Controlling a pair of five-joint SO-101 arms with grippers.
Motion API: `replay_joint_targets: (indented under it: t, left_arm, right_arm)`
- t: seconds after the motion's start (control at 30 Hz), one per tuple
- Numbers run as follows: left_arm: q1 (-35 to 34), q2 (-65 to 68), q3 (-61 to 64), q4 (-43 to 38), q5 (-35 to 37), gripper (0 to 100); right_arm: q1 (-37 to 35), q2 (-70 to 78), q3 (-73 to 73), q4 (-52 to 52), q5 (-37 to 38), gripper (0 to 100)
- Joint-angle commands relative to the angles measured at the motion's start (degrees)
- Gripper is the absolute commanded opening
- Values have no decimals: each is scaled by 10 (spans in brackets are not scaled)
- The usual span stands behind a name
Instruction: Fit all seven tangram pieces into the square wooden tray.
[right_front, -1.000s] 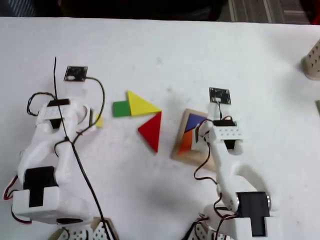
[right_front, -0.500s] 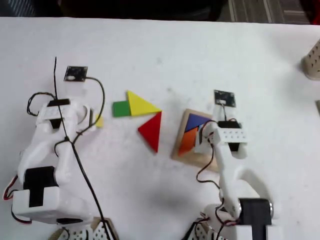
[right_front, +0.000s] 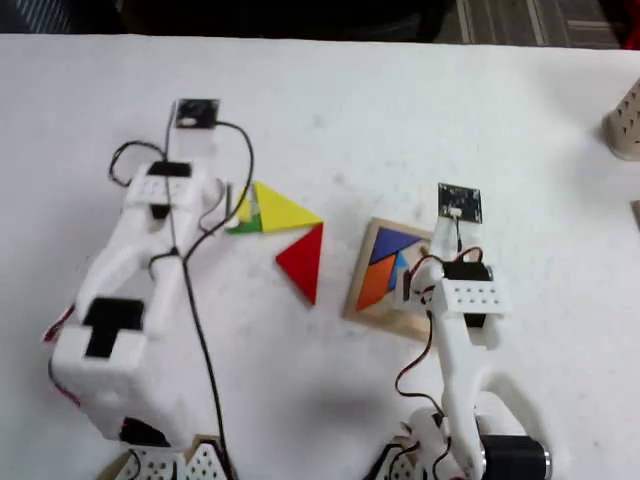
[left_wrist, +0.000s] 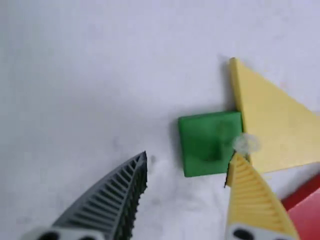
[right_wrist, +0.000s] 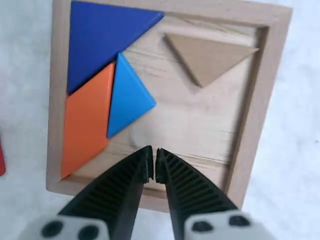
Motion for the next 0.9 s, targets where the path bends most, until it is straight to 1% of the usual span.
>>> replay_joint_targets:
  t: [0.0,0.1,0.17,0.27,0.4,0.5,0.8,0.87]
  left_arm:
    - [14,83,-144,60,13,278]
    - [14,145,-215,106,13,278]
    - [14,181,-251,132,13,278]
    - [15,217,-304,168,13,278]
    - [38,240,-336,212,13,279]
    - [50,243,-335,215,13,279]
    - [22,247,-335,215,13,272]
    - [21,247,-335,216,13,231]
  right_arm:
    - [4,-22,-3,-8,-1,18]
    - [4,-22,-3,-8,1,19]
    - [4,-22,-3,-10,17,17]
    - [4,-21,5,-30,25,17]
    - [4,-21,7,-36,25,17]
    - [4,-21,7,-36,25,17]
    - [3,-21,11,-36,25,17]
    - [3,-21,11,-36,25,17]
